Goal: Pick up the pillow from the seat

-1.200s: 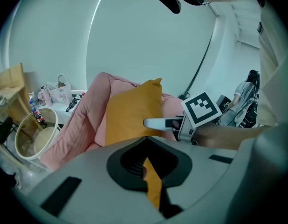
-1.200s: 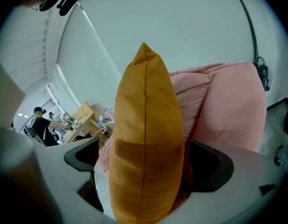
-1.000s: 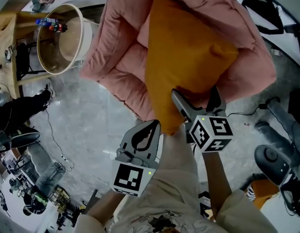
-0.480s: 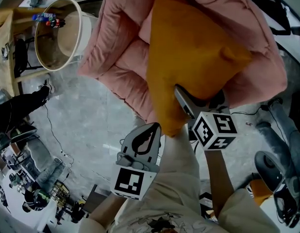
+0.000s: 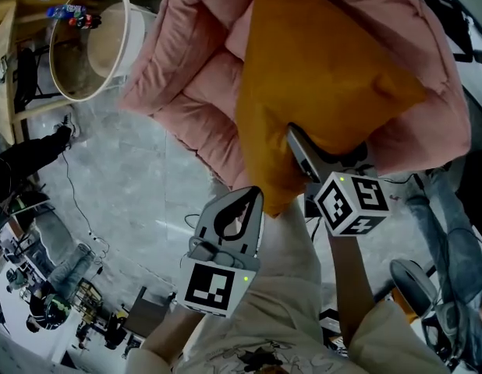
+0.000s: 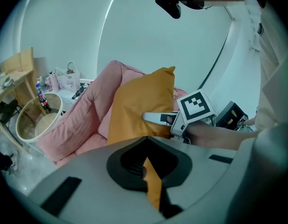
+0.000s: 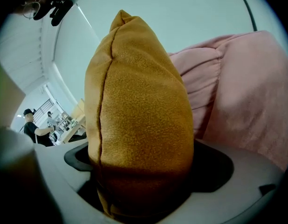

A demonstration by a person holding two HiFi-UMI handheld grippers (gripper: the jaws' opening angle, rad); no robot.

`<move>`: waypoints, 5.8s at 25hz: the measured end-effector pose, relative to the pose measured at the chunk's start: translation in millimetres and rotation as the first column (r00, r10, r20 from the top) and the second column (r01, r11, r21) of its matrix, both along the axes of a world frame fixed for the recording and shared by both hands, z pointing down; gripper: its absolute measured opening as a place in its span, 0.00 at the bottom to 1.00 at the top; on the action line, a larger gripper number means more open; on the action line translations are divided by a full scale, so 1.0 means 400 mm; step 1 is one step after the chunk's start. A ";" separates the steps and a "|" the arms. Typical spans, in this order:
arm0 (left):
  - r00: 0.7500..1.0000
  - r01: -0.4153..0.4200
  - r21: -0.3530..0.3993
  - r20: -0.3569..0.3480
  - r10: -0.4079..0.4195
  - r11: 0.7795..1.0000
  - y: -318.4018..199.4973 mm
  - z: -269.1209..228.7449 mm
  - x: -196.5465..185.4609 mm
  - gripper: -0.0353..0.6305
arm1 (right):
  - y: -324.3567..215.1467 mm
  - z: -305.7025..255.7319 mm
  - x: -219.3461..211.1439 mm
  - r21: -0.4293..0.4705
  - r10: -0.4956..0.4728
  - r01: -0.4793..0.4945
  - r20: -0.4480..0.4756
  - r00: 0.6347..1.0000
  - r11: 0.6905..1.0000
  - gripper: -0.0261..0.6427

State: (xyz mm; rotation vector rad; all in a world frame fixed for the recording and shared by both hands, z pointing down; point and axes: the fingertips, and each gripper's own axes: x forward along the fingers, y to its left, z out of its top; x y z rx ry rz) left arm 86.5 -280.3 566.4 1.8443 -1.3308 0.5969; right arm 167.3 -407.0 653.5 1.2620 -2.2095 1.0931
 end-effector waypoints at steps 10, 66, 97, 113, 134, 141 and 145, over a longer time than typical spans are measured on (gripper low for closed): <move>0.999 0.053 -0.011 -0.010 -0.054 0.999 -0.020 0.029 -0.047 0.06 | -0.039 0.040 -0.036 0.008 -0.016 0.016 0.001 1.000 1.000 0.91; 0.990 -0.125 0.243 -0.036 0.138 0.962 0.323 -0.257 -0.210 0.06 | 0.397 -0.389 -0.168 0.188 0.004 -0.002 -0.010 1.000 0.982 0.42; 0.952 -0.188 0.448 -0.135 0.274 0.874 0.519 -0.486 -0.429 0.06 | 0.708 -0.740 -0.264 0.366 0.250 -0.219 -0.040 0.967 0.905 0.44; 0.945 -0.174 0.491 -0.161 0.285 0.854 0.631 -0.531 -0.570 0.06 | 0.855 -0.803 -0.337 0.413 0.335 -0.287 -0.047 0.941 0.865 0.45; 0.960 -0.160 0.466 -0.132 0.247 0.871 0.744 -0.551 -0.483 0.06 | 1.002 -0.788 -0.327 0.369 0.229 -0.199 -0.040 0.973 0.908 0.46; 0.966 -0.141 0.461 -0.129 0.224 0.876 0.852 -0.550 -0.408 0.06 | 1.089 -0.764 -0.268 0.351 0.192 -0.167 -0.036 0.981 0.921 0.46; 0.969 -0.137 0.456 -0.125 0.215 0.880 0.906 -0.555 -0.365 0.06 | 1.146 -0.777 -0.239 0.355 0.174 -0.151 -0.033 0.984 0.923 0.46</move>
